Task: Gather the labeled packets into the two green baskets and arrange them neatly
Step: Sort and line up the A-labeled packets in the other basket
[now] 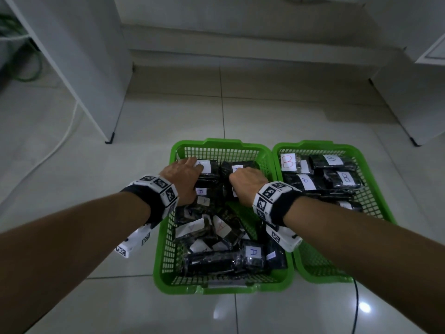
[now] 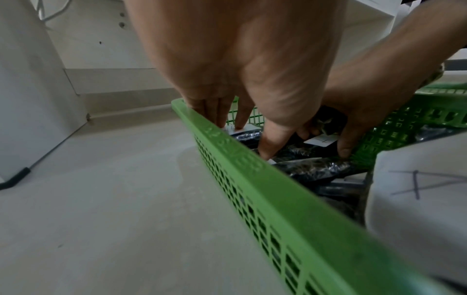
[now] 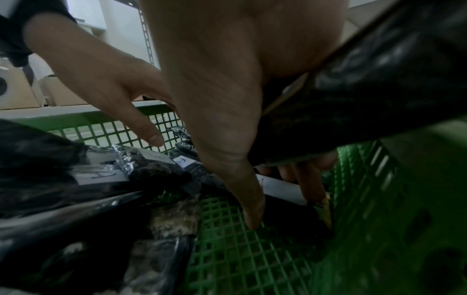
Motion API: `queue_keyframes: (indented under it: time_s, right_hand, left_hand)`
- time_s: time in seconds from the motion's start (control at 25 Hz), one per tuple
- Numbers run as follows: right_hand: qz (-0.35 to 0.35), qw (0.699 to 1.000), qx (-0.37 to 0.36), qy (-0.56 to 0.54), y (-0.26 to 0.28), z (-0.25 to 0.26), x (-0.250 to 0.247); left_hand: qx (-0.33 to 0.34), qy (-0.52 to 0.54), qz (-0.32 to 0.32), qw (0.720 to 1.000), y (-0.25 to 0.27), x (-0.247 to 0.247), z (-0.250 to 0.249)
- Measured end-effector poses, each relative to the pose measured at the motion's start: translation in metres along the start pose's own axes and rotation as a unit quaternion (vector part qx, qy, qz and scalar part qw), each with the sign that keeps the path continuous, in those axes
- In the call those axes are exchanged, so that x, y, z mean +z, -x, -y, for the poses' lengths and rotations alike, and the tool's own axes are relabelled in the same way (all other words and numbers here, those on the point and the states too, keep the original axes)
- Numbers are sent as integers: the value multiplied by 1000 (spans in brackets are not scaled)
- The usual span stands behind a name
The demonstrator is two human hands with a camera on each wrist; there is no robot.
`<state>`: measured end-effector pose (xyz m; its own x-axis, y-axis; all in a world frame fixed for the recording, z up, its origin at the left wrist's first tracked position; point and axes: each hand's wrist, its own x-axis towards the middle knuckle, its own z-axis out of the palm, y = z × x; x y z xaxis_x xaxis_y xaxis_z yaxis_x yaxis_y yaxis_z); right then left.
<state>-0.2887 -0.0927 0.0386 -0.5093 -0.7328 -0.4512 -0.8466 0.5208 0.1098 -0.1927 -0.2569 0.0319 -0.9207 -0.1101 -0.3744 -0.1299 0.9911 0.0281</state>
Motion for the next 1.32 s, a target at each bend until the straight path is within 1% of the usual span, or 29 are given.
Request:
queue_keyframes:
  time_s: [0.08, 0.12, 0.2, 0.24, 0.28, 0.32, 0.4, 0.44, 0.48, 0.56, 0.6, 0.68, 0.72, 0.84, 0.92, 1.0, 1.08, 1.16, 1.2, 1.24, 1.32]
  right_hand:
    - [4, 1000, 10, -22, -2, -2, -2]
    - [3, 999, 26, -42, -2, -5, -4]
    - [-11, 989, 69, -130, -3, -14, -10]
    - [-19, 976, 88, -201, -3, -19, -15]
    - [-20, 954, 103, -281, -3, -24, -19]
    - [-7, 924, 114, -364, -2, -29, -24]
    - [44, 856, 120, -501, 2, -36, -29]
    - [54, 829, 118, -545, 3, -39, -27]
    - [41, 812, 116, -570, 5, -42, -25]
    - [-9, 802, 121, -585, 9, -48, -17]
    - [-21, 799, 123, -588, 12, -51, -13]
    - [-19, 791, 117, -600, 16, -54, -7]
    - [-14, 779, 110, -617, 18, -55, -5]
    - [3, 716, 103, -691, 21, -58, -1]
    - [18, 683, 107, -722, 25, -60, -1]
    - [30, 651, 106, -751, 27, -63, 1]
    - [34, 628, 101, -770, 26, -67, 5]
    - [29, 607, 106, -787, 24, -69, 10]
    - [24, 601, 106, -792, 23, -70, 13]
    - [16, 602, 101, -792, 24, -70, 15]
    - [-10, 615, 93, -783, 25, -70, 19]
  left_hand:
    - [0, 0, -8, 1000, 3, 1, -1]
    - [7, -3, -28, 1000, 4, 1, -2]
    - [42, 14, -73, 996, 6, -1, -3]
    - [60, 45, -73, 995, 7, -4, -4]
    - [73, 81, -55, 993, 8, -6, -6]
    - [78, 102, -17, 992, 8, -8, -9]
    - [78, 100, 56, 990, 10, -7, -13]
    - [77, 87, 77, 990, 11, -4, -15]
    - [74, 76, 92, 990, 11, 0, -16]
    - [63, 79, 117, 988, 11, 1, -21]
    - [56, 92, 136, 985, 11, -1, -24]
    - [45, 136, 166, 976, 12, -5, -28]
    - [47, 163, 169, 971, 13, -7, -32]
    - [82, 231, 155, 957, 14, -1, -44]
    - [107, 218, 159, 957, 14, 6, -55]
    - [121, 183, 171, 961, 14, 11, -64]
    - [128, 151, 185, 963, 15, 11, -71]
    - [119, 127, 212, 962, 15, 13, -77]
    - [115, 128, 231, 958, 14, 12, -80]
    - [114, 134, 247, 953, 13, 13, -84]
    - [122, 127, 262, 949, 10, 19, -88]
